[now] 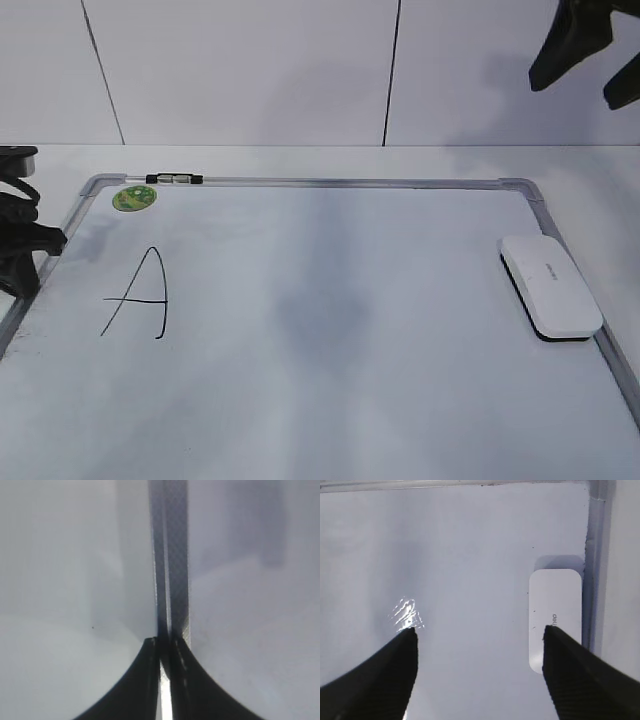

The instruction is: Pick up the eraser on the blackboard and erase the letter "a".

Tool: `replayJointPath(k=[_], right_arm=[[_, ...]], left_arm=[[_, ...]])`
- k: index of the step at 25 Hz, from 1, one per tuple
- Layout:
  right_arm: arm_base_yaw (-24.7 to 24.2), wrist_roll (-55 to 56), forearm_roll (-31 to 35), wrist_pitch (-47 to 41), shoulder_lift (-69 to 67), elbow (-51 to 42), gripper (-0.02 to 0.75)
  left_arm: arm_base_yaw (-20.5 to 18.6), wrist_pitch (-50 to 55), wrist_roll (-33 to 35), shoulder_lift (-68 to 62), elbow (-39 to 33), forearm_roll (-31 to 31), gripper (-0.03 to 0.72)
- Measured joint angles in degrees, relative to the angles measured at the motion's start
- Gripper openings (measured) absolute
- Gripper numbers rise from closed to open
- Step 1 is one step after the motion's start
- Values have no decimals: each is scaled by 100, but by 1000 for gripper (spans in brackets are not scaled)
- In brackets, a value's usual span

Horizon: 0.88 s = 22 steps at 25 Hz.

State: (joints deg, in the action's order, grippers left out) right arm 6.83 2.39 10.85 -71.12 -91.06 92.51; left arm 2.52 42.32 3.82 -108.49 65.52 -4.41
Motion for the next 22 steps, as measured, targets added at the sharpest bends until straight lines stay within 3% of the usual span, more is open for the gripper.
replayJointPath(k=[9, 22], right_arm=[[0, 0, 15, -27, 819, -649, 593], [0, 0, -48, -27, 2269, -2550, 593]], left_arm=[[0, 416, 76, -101, 445, 186, 229], [0, 2534, 89, -111, 1677, 42, 249]])
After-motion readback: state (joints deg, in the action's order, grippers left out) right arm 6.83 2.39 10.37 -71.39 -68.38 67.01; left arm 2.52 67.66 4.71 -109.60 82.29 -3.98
